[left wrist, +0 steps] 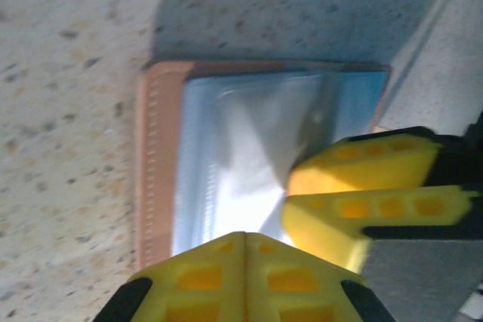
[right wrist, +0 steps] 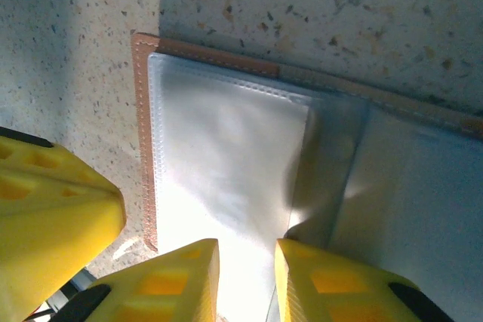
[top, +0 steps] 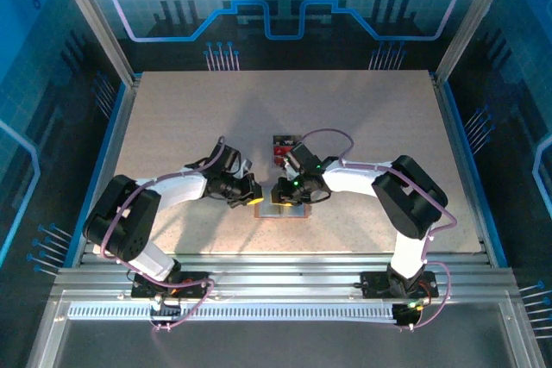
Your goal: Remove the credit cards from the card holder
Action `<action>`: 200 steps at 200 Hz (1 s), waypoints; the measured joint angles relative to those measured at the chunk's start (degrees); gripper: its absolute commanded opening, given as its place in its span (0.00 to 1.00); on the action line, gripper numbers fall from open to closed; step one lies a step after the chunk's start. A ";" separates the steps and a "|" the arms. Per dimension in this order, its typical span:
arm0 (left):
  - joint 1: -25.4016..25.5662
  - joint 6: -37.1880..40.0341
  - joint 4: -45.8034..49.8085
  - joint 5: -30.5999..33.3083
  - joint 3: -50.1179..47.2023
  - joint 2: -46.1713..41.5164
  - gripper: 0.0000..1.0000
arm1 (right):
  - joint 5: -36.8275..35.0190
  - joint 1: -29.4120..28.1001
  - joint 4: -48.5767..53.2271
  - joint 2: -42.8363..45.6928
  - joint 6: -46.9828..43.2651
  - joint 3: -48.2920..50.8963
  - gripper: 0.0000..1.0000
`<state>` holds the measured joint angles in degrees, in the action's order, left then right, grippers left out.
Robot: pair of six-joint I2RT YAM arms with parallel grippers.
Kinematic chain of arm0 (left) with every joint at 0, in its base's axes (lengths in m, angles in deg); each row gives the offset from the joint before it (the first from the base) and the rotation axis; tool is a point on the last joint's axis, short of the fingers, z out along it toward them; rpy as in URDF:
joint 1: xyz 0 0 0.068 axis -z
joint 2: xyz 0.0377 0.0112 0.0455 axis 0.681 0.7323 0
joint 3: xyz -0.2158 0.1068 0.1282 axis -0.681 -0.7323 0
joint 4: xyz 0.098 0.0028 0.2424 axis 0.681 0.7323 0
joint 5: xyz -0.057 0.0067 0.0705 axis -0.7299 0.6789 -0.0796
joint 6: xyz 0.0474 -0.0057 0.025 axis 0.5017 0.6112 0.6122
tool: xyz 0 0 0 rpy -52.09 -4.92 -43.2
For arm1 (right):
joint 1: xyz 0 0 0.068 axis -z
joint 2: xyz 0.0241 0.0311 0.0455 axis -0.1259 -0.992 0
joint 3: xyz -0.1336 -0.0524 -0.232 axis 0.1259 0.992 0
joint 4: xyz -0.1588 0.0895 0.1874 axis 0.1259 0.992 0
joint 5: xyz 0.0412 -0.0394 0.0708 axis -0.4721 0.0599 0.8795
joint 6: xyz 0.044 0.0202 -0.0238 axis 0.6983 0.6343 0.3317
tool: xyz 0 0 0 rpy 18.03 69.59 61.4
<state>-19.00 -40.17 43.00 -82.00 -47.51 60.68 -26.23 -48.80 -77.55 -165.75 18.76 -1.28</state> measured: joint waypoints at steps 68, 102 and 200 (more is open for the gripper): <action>0.15 0.13 0.28 0.55 0.04 2.25 0.02 | 0.26 0.00 -0.42 0.35 0.22 0.48 0.25; 0.17 0.50 1.44 1.62 0.04 2.25 0.02 | 1.60 -0.07 -2.01 0.48 1.31 0.46 0.25; 0.26 0.96 1.66 2.25 -0.61 2.47 0.01 | 4.22 -0.76 -3.89 -3.45 2.34 -1.99 0.25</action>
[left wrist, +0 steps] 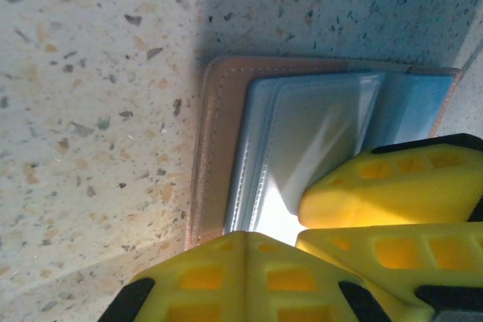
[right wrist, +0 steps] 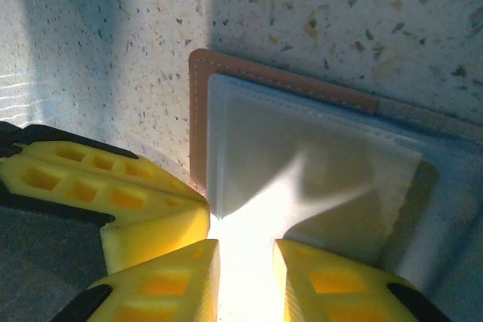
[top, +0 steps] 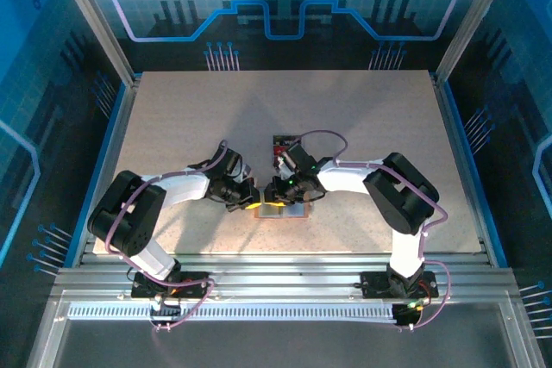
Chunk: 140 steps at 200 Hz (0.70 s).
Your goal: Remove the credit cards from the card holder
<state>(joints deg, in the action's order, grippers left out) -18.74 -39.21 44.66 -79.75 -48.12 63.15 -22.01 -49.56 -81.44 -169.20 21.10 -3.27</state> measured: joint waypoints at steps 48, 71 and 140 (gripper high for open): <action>0.00 0.81 -0.04 -0.02 0.00 0.48 0.01 | -1.90 0.17 2.82 1.31 -1.33 0.00 0.25; 0.00 0.81 -0.07 -0.02 0.00 0.70 0.01 | -2.56 0.79 3.89 2.32 -1.60 0.37 0.25; 0.00 0.59 -0.11 -0.04 -0.04 0.35 0.00 | -2.34 1.14 2.45 3.04 -1.40 2.40 0.25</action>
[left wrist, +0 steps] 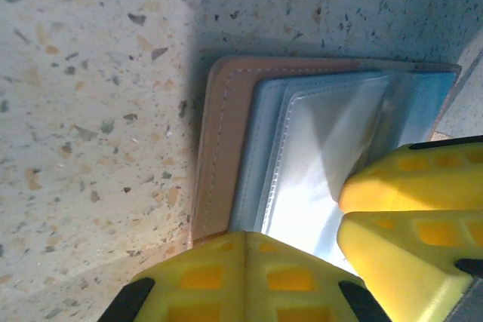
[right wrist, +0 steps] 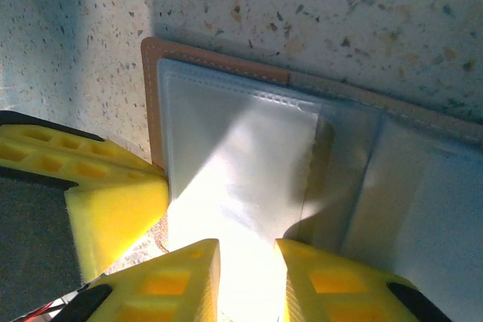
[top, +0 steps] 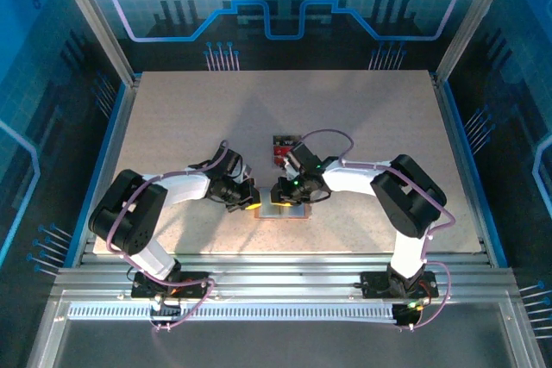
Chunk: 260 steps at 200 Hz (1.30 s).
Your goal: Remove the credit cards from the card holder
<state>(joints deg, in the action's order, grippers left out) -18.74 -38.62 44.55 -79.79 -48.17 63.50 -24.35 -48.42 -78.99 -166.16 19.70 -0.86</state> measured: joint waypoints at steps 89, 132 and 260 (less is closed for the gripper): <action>0.00 0.09 -0.02 0.33 -0.24 0.00 0.00 | 3.02 -0.85 -3.02 -0.22 1.18 -0.59 0.23; 0.00 0.09 -0.22 0.31 -0.55 0.00 0.00 | 3.06 -1.51 -1.84 -2.03 1.05 -2.16 0.23; 0.00 0.07 -0.66 0.24 -0.76 0.00 0.00 | -0.02 -0.07 3.48 0.48 -1.18 -0.81 0.24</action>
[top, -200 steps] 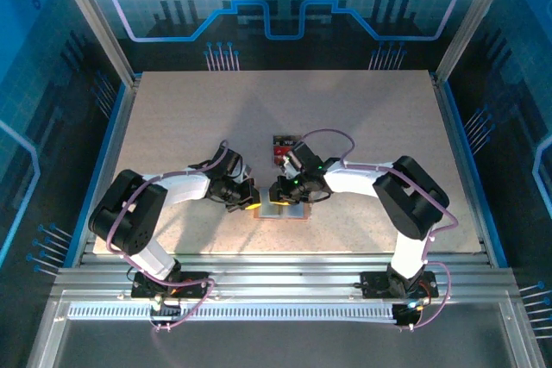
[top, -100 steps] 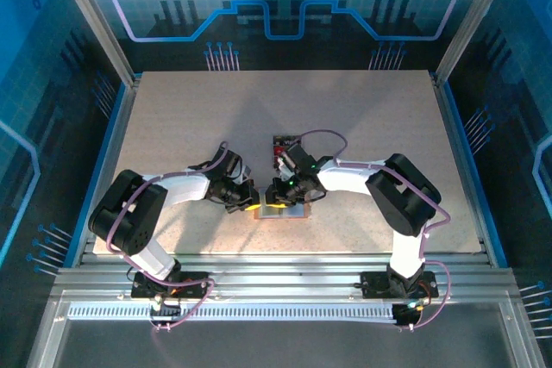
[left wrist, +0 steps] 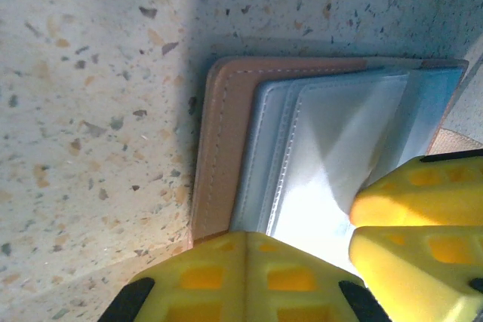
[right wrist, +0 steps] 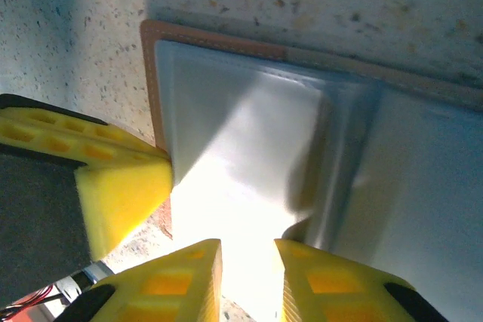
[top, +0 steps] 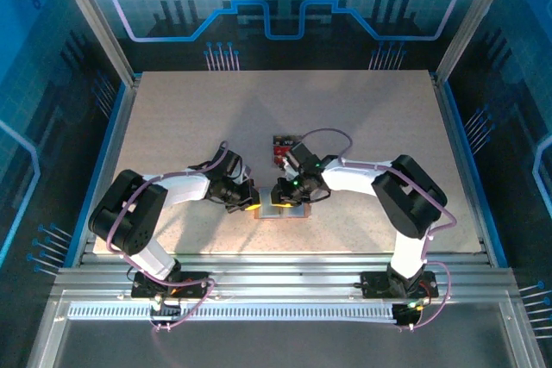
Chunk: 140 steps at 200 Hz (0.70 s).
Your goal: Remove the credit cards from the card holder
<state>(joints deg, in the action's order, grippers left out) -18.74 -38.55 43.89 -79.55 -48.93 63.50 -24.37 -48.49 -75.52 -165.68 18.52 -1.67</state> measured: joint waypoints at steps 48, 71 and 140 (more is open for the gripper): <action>-0.02 0.00 0.24 -0.02 0.09 0.00 0.00 | 4.11 2.34 -10.45 1.16 2.62 7.17 0.23; 0.00 0.00 0.72 0.00 0.37 0.00 0.01 | 6.43 3.43 -16.57 1.55 4.42 10.62 0.23; 0.00 -2.12 2.21 0.17 0.59 -4.11 0.25 | 10.21 4.70 -25.73 1.64 7.30 14.82 0.22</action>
<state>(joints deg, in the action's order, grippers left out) -18.74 -40.67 46.10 -79.38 -48.34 59.39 -14.16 -43.79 -101.24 -164.04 25.82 13.15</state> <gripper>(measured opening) 0.217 0.225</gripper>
